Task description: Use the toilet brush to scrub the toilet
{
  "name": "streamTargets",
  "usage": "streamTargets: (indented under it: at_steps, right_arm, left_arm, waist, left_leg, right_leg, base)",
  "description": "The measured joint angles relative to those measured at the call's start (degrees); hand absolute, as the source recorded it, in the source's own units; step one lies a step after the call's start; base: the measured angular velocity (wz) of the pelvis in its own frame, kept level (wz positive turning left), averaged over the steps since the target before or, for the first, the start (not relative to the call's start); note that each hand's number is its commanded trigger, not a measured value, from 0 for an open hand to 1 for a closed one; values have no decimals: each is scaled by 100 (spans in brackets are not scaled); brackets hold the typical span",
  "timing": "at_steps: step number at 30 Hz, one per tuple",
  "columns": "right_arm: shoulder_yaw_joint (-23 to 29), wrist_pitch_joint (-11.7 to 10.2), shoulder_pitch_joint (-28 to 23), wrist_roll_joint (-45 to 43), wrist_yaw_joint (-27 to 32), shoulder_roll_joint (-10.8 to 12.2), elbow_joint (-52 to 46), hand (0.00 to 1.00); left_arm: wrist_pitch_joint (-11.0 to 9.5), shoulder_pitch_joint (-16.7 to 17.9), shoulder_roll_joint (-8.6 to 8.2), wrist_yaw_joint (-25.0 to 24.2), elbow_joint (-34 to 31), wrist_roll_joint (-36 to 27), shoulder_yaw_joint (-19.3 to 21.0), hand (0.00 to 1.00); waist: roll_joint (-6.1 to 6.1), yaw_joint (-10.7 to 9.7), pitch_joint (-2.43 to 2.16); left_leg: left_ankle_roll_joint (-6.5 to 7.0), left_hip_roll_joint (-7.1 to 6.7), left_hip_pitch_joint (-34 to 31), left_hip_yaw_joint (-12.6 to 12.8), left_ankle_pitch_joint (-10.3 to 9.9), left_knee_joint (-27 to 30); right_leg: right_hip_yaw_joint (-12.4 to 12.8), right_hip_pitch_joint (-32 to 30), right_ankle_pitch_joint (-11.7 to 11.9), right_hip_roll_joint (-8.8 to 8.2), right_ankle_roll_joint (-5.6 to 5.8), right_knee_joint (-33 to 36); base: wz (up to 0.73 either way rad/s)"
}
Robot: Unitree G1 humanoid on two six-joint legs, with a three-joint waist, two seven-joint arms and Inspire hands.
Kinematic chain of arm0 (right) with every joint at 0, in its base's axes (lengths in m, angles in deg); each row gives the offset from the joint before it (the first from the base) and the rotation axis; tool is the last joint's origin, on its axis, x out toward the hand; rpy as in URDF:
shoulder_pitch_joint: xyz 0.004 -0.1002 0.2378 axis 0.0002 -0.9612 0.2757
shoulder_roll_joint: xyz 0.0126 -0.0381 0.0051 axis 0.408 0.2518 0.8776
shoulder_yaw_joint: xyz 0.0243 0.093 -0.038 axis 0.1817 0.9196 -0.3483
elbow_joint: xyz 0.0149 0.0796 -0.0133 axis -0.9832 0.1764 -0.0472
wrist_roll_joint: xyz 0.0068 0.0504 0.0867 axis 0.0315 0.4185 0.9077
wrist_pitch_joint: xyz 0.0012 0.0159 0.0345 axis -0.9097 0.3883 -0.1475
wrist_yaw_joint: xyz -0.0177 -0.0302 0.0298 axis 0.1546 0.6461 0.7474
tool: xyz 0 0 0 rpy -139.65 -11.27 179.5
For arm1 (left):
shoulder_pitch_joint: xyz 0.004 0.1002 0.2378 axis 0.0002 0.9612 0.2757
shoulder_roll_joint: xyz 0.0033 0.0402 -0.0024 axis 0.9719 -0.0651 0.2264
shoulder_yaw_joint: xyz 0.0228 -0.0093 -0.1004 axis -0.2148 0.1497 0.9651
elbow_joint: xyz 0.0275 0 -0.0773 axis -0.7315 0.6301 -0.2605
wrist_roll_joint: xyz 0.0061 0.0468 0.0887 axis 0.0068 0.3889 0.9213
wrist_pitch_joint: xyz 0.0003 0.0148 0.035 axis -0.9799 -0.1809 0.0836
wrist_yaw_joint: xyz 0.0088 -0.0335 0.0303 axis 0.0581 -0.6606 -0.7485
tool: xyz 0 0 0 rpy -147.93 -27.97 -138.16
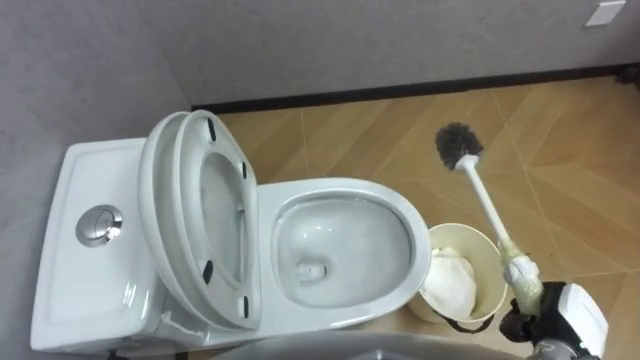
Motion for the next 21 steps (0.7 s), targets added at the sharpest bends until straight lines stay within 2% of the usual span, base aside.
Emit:
streamTargets:
  at_steps: [1, 2, 5, 11, 21]
  right_arm:
    - [30, -30, -68, 103, 55, 3, 0, 44]
    - [45, -52, -130, 120, 101, 2, 6, 0]
    - [45, -66, -221, 197, 115, 4, 160, 0]
    - [29, -64, -83, 289, 7, 21, 978, 0]
    - [-50, 12, -4, 284, -422, 20, 1200, 0]
  left_arm:
    - [-2, 7, 0, -3, 0, 7, -1, 0]
    - [-2, 29, 1, -10, -1, 53, 8, 0]
    - [0, 59, -3, -62, -3, 186, 46, 0]
    - [-6, 63, -3, -110, -2, 334, 119, 0]
    - [-4, 64, 1, -118, 4, 335, 15, 0]
  waist:
    - [17, -4, 1]
    - [26, -7, -2]
    - [13, -8, -4]
    - [-17, 25, 1]
    - [5, 56, 37]
  left_leg:
    - [0, 0, -2, -6, 0, -1]
    - [0, 1, -1, -6, 0, -1]
    - [-2, 4, 23, -5, 1, 11]
    - [-3, 6, 68, -30, 0, 21]
    - [-4, 6, 113, -51, 0, 20]
  right_leg:
    - [-5, 17, 2, -1, -2, -37]
    - [-8, 35, 6, -1, -7, -79]
    - [-24, 104, 7, -5, -9, -144]
    - [-54, 220, 13, -10, -18, -249]
    - [-53, 302, 48, -6, -7, -312]
  base:
    - [0]
    - [0]
    - [1]
    - [3]
    - [0]
